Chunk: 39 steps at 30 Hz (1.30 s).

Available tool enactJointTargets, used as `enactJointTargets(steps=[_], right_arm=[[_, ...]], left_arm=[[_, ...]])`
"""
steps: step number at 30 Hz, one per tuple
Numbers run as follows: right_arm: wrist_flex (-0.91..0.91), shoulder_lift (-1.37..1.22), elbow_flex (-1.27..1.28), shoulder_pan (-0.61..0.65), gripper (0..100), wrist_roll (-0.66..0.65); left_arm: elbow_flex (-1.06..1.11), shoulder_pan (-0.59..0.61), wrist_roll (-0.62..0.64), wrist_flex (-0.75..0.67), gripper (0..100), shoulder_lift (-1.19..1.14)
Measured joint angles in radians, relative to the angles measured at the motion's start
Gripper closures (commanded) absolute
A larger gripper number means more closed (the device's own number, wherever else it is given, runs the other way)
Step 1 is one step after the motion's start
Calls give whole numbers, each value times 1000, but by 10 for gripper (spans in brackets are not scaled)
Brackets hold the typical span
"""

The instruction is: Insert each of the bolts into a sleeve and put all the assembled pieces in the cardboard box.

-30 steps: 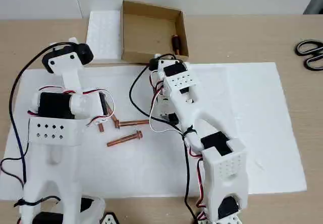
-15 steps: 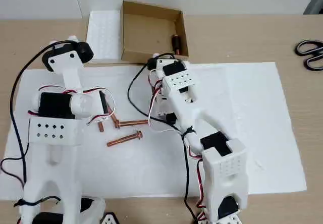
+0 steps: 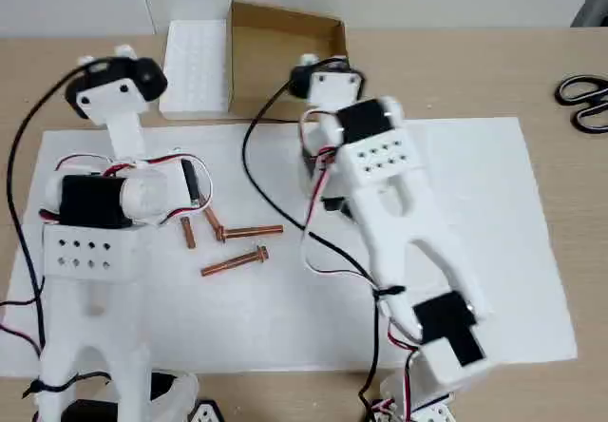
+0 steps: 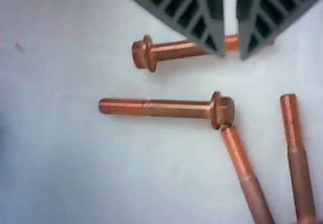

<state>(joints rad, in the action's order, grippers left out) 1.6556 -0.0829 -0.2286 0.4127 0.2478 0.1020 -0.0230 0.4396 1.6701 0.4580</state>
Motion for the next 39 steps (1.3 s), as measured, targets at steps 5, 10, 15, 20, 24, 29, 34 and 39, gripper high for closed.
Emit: enactJointTargets(steps=[5, 10, 15, 20, 24, 29, 34, 39], right_arm=[[49, 112, 5, -107, 996, 0], [54, 275, 110, -215, 996, 0], [54, 460, 282, -279, 996, 0], [54, 638, 448, -353, 996, -18], [55, 744, 554, -423, 996, -40], [55, 845, 655, -445, 996, -44], [52, 922, 761, -451, 996, -44], [20, 996, 792, -451, 996, -44]], left_arm=[[-48, -41, -95, 11, 994, -2], [-49, -138, -212, 61, 994, -2], [-49, -178, -371, 63, 994, -2], [23, -181, -548, 64, 994, -2], [172, -181, -735, 64, 994, -2], [287, -187, -847, 64, 994, -2], [298, -187, -970, 63, 993, -2], [298, -187, -1071, 63, 993, -2]])
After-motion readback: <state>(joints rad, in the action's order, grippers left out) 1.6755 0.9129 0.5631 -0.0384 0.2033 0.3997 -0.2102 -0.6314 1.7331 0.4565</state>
